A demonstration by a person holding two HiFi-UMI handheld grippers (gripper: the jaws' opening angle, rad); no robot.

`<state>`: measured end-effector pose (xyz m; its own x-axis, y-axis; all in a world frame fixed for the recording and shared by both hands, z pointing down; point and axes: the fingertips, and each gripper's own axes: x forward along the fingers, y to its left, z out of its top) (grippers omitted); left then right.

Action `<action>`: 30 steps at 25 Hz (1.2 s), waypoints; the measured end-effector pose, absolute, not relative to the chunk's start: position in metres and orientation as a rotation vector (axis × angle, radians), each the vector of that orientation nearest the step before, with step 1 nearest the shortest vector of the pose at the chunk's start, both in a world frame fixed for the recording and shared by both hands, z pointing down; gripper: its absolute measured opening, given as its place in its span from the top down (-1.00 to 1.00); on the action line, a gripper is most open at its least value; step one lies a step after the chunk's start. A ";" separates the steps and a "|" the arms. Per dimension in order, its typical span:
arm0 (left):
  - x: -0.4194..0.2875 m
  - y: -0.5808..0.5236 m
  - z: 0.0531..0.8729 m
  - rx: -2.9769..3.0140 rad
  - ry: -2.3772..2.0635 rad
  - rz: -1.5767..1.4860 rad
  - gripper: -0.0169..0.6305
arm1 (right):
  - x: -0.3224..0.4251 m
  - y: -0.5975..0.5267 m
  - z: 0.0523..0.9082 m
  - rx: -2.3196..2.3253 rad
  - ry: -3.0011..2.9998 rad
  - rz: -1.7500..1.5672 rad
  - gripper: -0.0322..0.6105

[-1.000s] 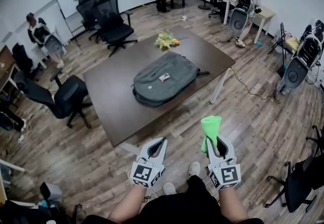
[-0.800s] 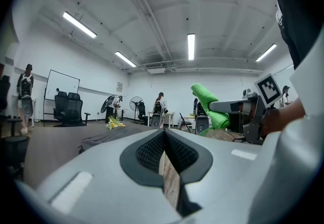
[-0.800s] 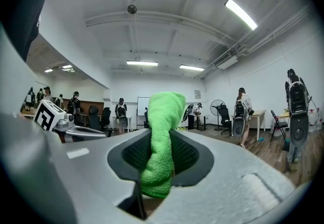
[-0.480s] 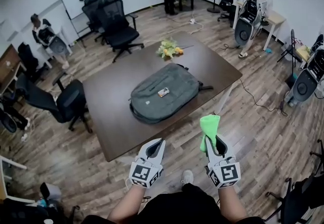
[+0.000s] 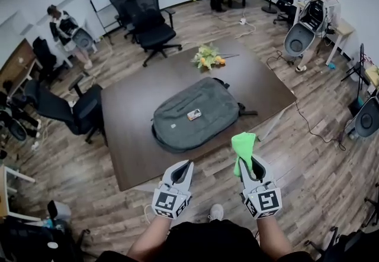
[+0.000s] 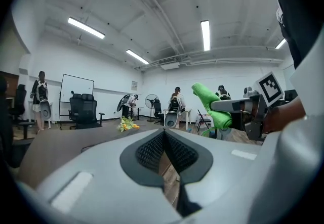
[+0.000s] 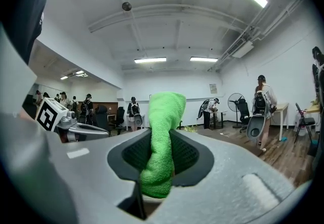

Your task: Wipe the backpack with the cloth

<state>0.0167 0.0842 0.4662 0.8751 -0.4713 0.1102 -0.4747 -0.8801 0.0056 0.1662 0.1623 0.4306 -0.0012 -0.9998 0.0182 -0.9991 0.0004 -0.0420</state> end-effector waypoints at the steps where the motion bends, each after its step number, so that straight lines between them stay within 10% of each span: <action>1: 0.018 0.081 0.467 3.004 -0.776 0.168 0.89 | 0.167 0.157 0.431 -2.194 2.233 -0.066 0.61; 30: -0.039 -0.095 0.467 2.835 -1.200 0.156 0.89 | 0.114 -0.057 0.448 -1.934 2.620 -0.119 0.61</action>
<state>-0.0386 -0.0948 0.4670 0.6919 -0.7126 0.1162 -0.7185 -0.6953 0.0147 0.1142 -0.0565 0.4485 -0.2910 -0.9468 0.1372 -0.9554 0.2952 0.0108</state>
